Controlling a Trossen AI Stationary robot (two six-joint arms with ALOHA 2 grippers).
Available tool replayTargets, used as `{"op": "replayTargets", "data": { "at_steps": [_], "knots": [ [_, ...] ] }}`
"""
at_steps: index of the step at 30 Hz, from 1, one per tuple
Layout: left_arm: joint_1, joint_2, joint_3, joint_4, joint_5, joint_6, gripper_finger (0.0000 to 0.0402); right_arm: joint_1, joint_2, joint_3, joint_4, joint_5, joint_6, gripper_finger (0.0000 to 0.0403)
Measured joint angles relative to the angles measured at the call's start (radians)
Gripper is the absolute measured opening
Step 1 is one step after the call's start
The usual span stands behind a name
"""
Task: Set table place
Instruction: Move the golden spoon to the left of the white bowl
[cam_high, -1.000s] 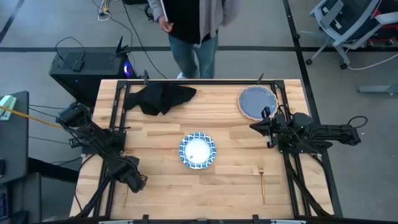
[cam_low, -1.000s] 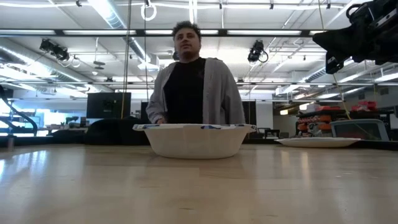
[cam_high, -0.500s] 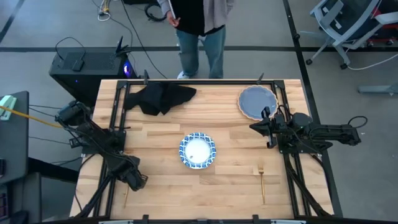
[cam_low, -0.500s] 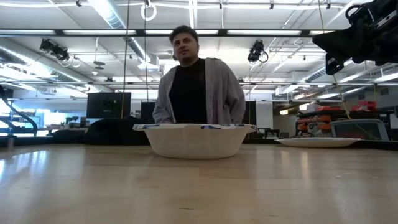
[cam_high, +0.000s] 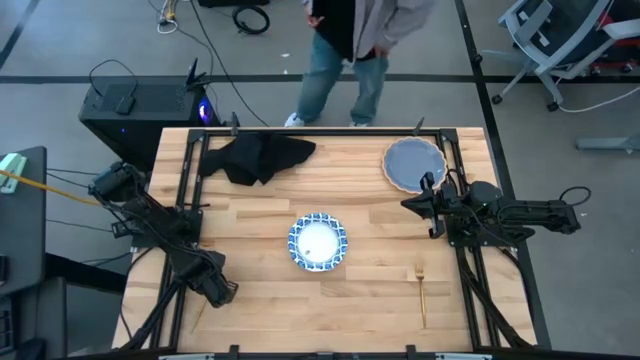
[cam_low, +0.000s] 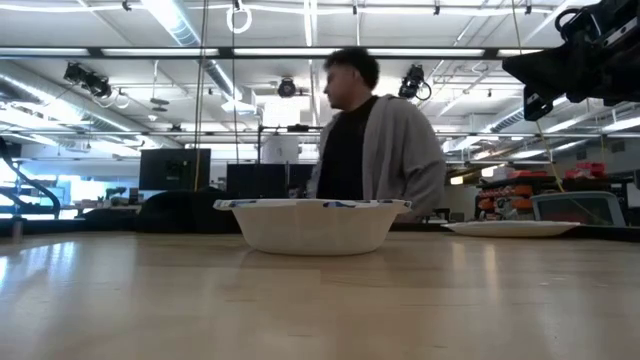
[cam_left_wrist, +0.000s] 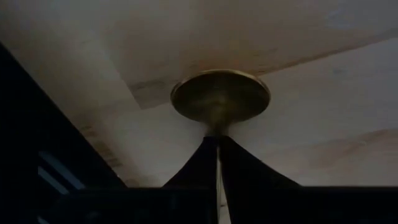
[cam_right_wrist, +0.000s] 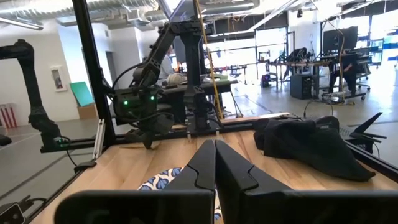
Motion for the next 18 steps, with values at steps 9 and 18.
{"op": "replayTargets", "data": {
  "at_steps": [9,18],
  "knots": [
    [0.003,0.003,0.008,-0.003,-0.004,0.007,0.0010,0.000,0.000,0.000,0.000,0.000,-0.001,0.0007],
    [0.002,0.007,0.048,-0.025,-0.015,0.006,0.0010,0.000,0.000,0.000,-0.010,0.000,-0.003,0.0007]
  ]
}}
